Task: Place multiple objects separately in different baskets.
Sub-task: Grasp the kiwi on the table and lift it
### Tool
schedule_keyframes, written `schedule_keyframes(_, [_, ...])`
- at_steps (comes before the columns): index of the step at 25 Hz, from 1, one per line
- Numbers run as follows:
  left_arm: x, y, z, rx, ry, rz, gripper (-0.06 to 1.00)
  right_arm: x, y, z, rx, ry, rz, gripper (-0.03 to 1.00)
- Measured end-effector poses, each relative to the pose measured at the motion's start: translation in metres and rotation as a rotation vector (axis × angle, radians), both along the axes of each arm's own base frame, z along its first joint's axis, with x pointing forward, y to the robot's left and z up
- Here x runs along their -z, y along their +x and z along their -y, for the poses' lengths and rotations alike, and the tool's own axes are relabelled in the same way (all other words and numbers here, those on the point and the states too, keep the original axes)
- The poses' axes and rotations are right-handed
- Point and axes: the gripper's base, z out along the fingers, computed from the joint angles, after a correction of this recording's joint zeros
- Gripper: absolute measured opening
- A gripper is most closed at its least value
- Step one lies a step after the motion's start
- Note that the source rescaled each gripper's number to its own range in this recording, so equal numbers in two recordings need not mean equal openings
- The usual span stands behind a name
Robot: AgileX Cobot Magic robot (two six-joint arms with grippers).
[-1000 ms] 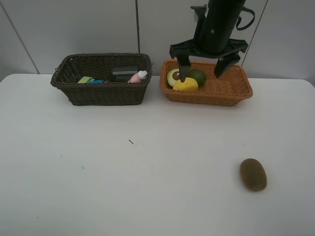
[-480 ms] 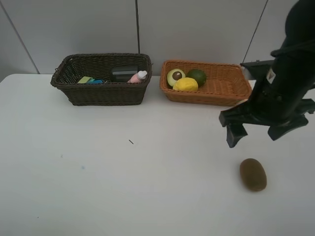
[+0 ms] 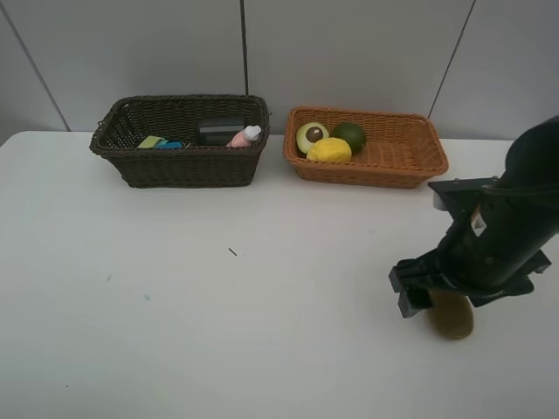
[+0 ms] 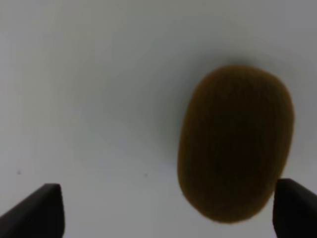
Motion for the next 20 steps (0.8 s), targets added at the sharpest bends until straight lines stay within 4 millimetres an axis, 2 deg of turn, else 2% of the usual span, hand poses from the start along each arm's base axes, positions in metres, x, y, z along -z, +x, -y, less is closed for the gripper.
schedule_keyframes(8, [0.0,0.0,0.0,0.0,0.0,0.0,0.99,0.036,0.006,-0.002,-0.035,-0.064,-0.075,1.0])
schedule_keyframes(16, [0.0,0.0,0.0,0.0,0.0,0.0,0.99,0.059,0.008,-0.003,-0.041,-0.086,-0.125,1.0])
schedule_keyframes(20, [0.0,0.0,0.0,0.0,0.0,0.0,0.99,0.063,0.009,-0.004,-0.033,-0.088,-0.139,1.0])
